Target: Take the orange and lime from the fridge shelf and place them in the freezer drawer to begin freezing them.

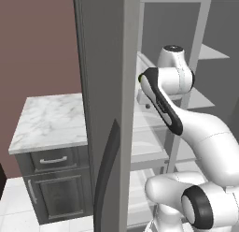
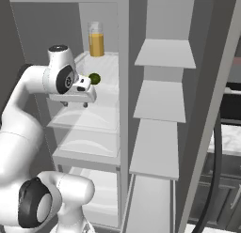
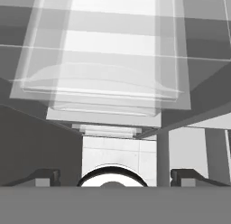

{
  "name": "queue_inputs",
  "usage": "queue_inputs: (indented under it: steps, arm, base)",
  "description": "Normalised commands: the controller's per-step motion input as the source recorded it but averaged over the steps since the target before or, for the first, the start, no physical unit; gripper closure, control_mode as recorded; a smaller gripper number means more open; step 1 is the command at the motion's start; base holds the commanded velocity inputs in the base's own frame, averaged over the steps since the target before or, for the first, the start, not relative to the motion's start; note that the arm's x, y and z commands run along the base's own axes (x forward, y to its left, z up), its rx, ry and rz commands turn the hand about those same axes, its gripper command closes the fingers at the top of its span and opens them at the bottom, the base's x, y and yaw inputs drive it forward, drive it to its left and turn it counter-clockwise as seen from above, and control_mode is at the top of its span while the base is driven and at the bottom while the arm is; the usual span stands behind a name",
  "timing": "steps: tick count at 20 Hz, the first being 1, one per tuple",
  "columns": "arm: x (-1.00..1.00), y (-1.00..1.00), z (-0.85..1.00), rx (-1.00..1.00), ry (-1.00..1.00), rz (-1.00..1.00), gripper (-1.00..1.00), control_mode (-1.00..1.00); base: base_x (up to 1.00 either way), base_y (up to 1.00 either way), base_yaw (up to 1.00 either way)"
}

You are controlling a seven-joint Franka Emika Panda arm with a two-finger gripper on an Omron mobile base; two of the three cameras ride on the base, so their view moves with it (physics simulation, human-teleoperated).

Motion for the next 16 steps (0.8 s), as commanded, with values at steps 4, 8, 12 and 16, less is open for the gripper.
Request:
queue_inputs:
  steps: [4, 8, 12, 16]
  arm:
    - [-0.49, 0.2, 0.07, 0.07, -0.1, 0.02, -1.0, -1.0]
    - [-0.47, 0.53, 0.0, 0.14, -0.01, 0.14, -1.0, -1.0]
    - [-0.3, 0.62, 0.1, 0.15, 0.0, 0.16, -1.0, -1.0]
    - [-0.11, 0.6, 0.21, 0.17, 0.01, 0.17, -1.0, -1.0]
  base:
    - [0.0, 0.0, 0.0]
    - [0.0, 0.0, 0.0]
    - [0.0, 0.0, 0.0]
    - [0.0, 0.0, 0.0]
